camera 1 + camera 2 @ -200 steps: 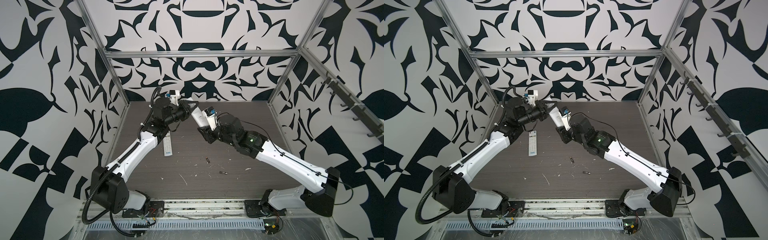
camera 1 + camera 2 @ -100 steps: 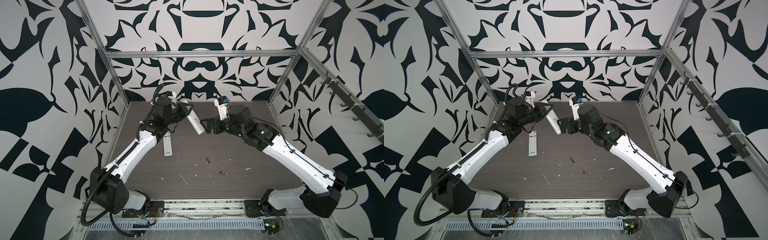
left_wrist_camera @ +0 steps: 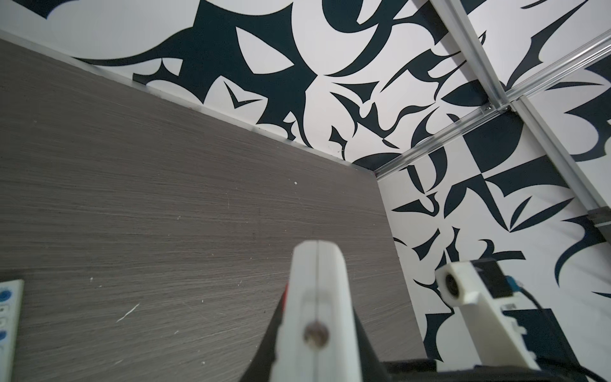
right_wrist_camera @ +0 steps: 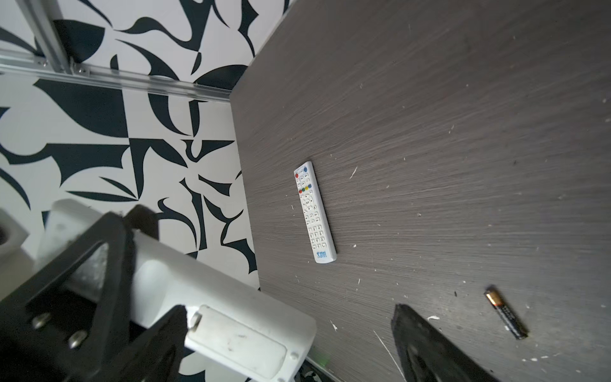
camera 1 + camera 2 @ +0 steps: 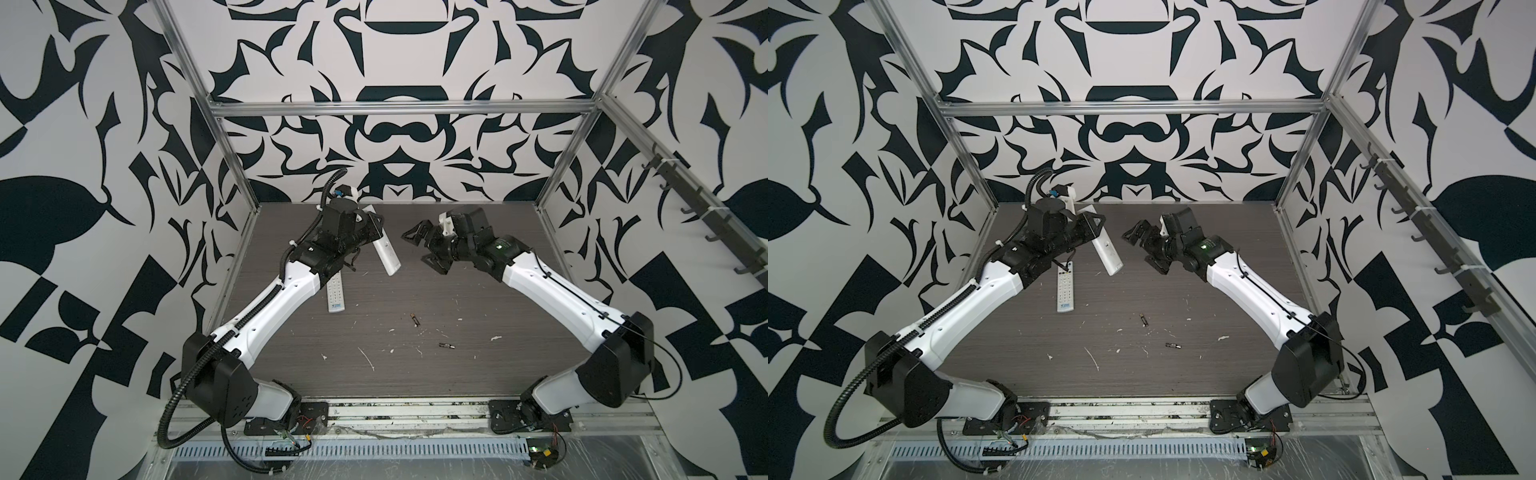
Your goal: Load the batteries into the remote control
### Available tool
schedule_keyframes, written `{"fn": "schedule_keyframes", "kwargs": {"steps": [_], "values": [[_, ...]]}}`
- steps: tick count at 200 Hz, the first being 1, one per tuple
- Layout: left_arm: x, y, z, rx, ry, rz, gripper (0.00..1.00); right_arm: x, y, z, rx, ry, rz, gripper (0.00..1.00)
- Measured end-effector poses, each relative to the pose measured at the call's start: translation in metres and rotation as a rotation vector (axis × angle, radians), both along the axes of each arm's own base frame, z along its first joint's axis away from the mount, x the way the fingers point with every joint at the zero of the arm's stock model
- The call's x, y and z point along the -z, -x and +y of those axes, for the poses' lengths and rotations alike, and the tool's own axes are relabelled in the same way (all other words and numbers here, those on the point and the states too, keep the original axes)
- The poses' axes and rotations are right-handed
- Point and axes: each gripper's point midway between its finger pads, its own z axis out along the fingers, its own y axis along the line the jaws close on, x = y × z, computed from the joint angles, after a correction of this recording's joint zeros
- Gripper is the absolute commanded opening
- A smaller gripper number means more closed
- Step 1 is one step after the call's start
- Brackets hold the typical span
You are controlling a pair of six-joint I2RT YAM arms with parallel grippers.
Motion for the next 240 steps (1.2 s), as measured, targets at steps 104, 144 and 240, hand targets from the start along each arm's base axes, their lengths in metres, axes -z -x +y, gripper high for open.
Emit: {"fn": "schedule_keyframes", "kwargs": {"steps": [104,144,240], "values": [[0.023,-0.014,-0.005,-0.003,-0.080,0.024,0.00,0.008,-0.004,0.023,-0.026,-0.077,0.058,0.98],[0.021,-0.014,-0.007,0.002,-0.079,0.021,0.00,0.025,-0.008,0.031,-0.040,-0.056,0.097,0.98],[0.029,-0.017,-0.011,0.014,-0.096,0.032,0.00,0.022,-0.011,0.038,-0.060,-0.062,0.099,0.95]]}}
